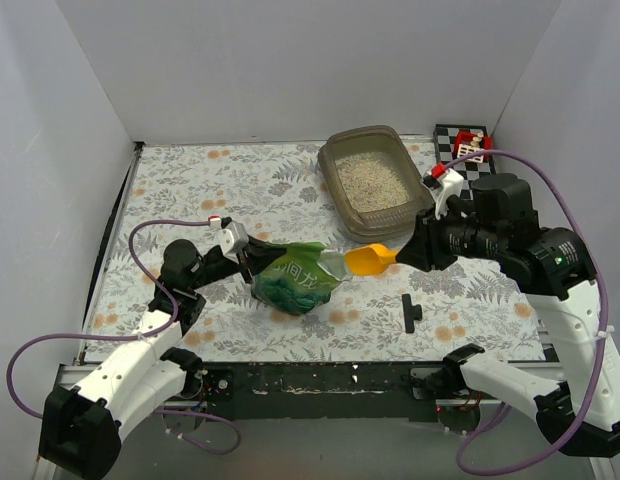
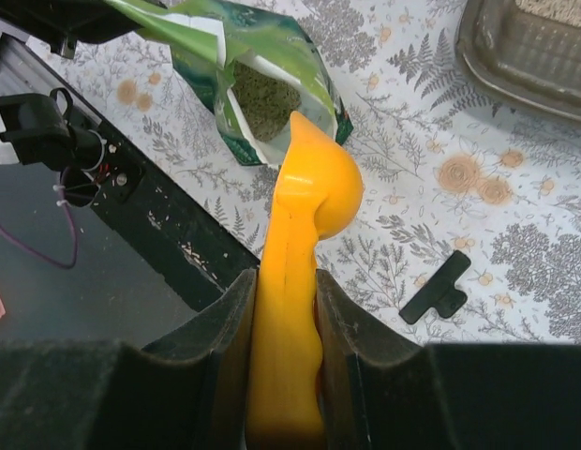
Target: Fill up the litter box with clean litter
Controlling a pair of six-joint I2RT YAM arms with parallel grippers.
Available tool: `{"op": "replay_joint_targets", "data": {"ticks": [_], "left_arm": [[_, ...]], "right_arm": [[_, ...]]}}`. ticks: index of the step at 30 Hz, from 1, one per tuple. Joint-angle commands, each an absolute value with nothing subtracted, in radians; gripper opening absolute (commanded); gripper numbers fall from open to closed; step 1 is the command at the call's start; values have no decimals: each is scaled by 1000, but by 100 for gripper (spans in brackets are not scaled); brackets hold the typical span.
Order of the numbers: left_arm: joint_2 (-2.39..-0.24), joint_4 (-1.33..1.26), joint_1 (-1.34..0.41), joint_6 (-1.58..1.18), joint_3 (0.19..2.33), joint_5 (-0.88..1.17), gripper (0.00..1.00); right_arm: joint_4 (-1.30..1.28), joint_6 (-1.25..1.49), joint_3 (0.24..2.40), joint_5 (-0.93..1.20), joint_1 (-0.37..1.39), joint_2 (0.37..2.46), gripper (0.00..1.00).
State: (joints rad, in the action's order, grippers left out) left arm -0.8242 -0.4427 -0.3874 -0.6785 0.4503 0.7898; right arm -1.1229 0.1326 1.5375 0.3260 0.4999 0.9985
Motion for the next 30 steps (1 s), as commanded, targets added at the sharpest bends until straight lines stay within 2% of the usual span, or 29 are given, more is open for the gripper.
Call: {"op": "replay_joint_targets", "data": {"ticks": [1,18,30], "left_arm": [[-816,-414,-393,-689,425,753,0],[-790,-448,-417,-707,385,765,0],[-784,-443,-440,-738,377,689,0]], "right_arm": [[-1129,143,1500,370,503,956,1],[-933,229,1393,394,537,1023,1],[-812,400,1272,174,718,1187,1]]}}
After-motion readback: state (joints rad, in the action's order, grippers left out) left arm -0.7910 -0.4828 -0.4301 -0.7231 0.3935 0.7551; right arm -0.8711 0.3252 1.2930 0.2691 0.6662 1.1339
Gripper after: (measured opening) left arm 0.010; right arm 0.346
